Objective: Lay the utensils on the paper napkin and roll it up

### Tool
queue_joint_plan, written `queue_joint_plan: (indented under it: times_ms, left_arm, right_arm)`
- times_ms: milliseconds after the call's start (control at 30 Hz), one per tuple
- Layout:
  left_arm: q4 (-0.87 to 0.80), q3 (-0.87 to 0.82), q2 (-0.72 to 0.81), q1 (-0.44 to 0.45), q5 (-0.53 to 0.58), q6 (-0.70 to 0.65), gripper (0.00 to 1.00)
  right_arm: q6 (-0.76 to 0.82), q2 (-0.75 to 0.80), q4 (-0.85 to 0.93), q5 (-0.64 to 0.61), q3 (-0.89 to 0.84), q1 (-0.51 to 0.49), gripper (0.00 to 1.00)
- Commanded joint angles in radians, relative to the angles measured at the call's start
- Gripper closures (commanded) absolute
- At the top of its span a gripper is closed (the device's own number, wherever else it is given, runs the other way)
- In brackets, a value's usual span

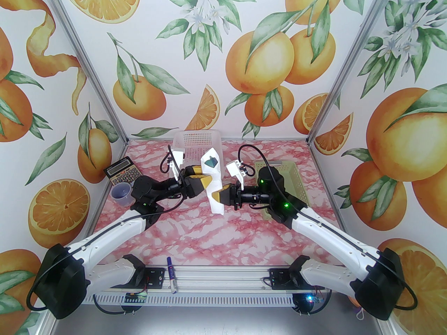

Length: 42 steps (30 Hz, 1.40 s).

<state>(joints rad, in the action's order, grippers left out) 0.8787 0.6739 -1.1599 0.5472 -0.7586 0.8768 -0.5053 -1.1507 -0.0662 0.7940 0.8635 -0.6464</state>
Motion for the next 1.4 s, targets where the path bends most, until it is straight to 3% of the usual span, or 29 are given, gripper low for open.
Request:
queue_joint_plan:
  times_ms: [0,200,333,733,1200,1367]
  left_arm:
    - [-0.041,-0.023,0.004,0.014,0.006,-0.030,0.24]
    - [-0.040,-0.007,-0.038,0.044,-0.007,-0.032,0.22]
    - [0.024,0.002,-0.072,0.063,-0.036,-0.004,0.27]
    - [0.117,0.004,-0.088,0.065,-0.054,0.045,0.72]
    - [0.079,0.000,-0.056,0.036,-0.053,0.034,0.90]
    - [0.045,0.009,-0.045,0.033,-0.059,0.016,1.00]
  right_arm:
    - [-0.021,0.012,-0.069,0.020,-0.005,0.004,1.00]
    - [-0.026,0.006,-0.079,0.034,-0.001,-0.001,1.00]
    - [-0.026,0.005,-0.076,0.031,-0.001,-0.003,1.00]
    - [0.022,0.026,-0.001,0.012,0.004,-0.004,1.00]
    - [0.053,0.036,0.041,0.001,-0.005,-0.002,1.00]
    - [0.057,0.036,0.051,0.020,-0.008,-0.002,1.00]
